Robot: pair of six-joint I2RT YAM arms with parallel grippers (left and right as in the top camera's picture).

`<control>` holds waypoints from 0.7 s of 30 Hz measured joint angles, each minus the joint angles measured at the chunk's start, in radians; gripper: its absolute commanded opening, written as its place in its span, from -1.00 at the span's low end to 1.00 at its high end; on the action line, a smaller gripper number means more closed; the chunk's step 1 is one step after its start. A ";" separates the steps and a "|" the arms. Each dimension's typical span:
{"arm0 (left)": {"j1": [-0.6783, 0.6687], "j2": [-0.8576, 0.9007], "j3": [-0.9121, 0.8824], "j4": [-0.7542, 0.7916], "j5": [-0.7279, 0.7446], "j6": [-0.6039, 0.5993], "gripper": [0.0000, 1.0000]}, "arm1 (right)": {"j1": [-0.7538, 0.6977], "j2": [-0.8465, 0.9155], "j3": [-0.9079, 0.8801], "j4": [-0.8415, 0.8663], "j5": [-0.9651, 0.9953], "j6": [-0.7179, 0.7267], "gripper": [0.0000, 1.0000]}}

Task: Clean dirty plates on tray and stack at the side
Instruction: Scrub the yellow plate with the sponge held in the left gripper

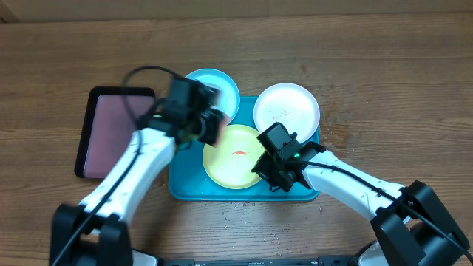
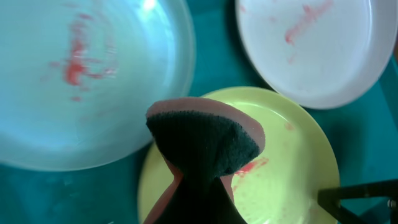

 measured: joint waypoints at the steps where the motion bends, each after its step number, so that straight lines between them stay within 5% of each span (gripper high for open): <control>1: -0.023 0.024 0.000 0.003 0.006 0.009 -0.92 | 0.000 0.000 0.000 0.000 0.000 -0.001 -0.92; 15: -0.150 0.205 0.000 0.028 0.098 0.213 -0.92 | 0.000 0.000 0.000 0.000 0.000 -0.002 -0.92; 21: -0.163 0.246 0.013 0.026 -0.014 0.178 -0.92 | 0.000 0.008 0.000 0.004 -0.001 -0.002 -0.92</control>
